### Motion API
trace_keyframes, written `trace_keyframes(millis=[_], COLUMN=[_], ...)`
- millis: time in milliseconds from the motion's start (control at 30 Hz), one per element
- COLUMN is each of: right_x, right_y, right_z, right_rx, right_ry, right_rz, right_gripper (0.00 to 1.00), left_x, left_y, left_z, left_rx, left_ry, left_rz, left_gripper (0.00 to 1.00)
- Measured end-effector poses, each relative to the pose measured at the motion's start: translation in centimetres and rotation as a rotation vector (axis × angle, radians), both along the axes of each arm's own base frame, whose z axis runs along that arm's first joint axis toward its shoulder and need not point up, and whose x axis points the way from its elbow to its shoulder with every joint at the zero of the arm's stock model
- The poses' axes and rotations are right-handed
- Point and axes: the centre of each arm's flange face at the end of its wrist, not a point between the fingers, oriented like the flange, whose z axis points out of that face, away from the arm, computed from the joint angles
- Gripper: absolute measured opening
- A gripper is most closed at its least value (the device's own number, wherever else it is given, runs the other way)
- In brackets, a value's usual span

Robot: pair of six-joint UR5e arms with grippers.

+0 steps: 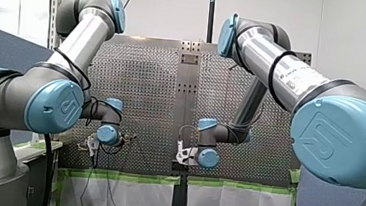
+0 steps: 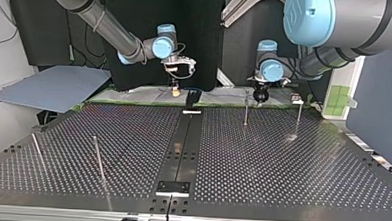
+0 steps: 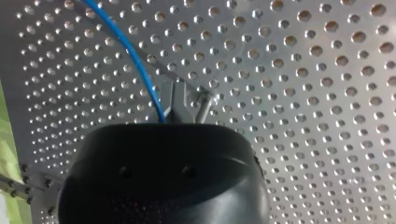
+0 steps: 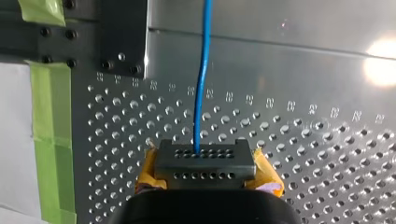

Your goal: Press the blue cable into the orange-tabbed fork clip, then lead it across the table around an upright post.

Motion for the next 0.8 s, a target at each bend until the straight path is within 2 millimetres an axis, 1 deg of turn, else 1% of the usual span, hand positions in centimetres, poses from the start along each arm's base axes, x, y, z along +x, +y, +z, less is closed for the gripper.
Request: trace_keyframes(millis=[300, 333, 367, 433, 500, 533, 667, 700, 733, 767, 800], right_x=[-0.7, -0.7, -0.8, -0.8, -0.9, -0.9, -0.9, -0.9, -0.9, -1.0, -1.0], right_y=[-2.1, -2.3, -2.4, -2.5, -2.6, -2.6, -2.7, -2.7, -2.7, -2.7, -2.7], right_z=[0.7, 0.8, 0.8, 0.8, 0.9, 0.9, 0.9, 0.9, 0.9, 0.8, 0.8], right_rx=[-0.004, -0.004, -0.004, -0.004, -0.003, -0.003, -0.002, -0.002, -0.002, -0.002, -0.002], right_ry=[-0.001, -0.001, -0.001, -0.001, -0.001, 0.0, 0.001, 0.001, 0.001, 0.001, 0.002], right_rz=[-0.026, -0.027, -0.029, -0.031, -0.032, -0.033, -0.033, -0.033, -0.034, -0.034, -0.034], right_gripper=[0.0, 0.0, 0.0, 0.0, 0.0, 0.0, 0.0, 0.0, 0.0, 0.0, 0.0], left_x=[0.7, 0.7, 0.8, 0.9, 1.0, 0.9, 0.8, 0.8, 0.8, 0.8, 0.8], left_y=[0.9, 1.0, 1.0, 1.0, 1.0, 1.0, 1.3, 1.4, 1.4, 1.4, 1.4], left_z=[0.2, 0.2, 0.2, 0.3, 0.3, 0.3, 0.2, 0.2, 0.2, 0.2, 0.2], left_rx=[-0.01, -0.008, -0.004, 0.0, 0.007, 0.011, 0.028, 0.026, 0.022, 0.013, 0.006], left_ry=[0.009, 0.006, 0.002, -0.002, -0.004, -0.003, 0.01, 0.011, 0.011, 0.01, 0.01], left_rz=[0.006, 0.004, -0.002, -0.013, -0.02, -0.019, 0.002, 0.005, 0.005, 0.004, 0.003], left_gripper=[0.02, 0.2, 0.2, 0.45, 0.45, 0.56, 0.56, 0.6, 0.66, 0.66, 0.73])
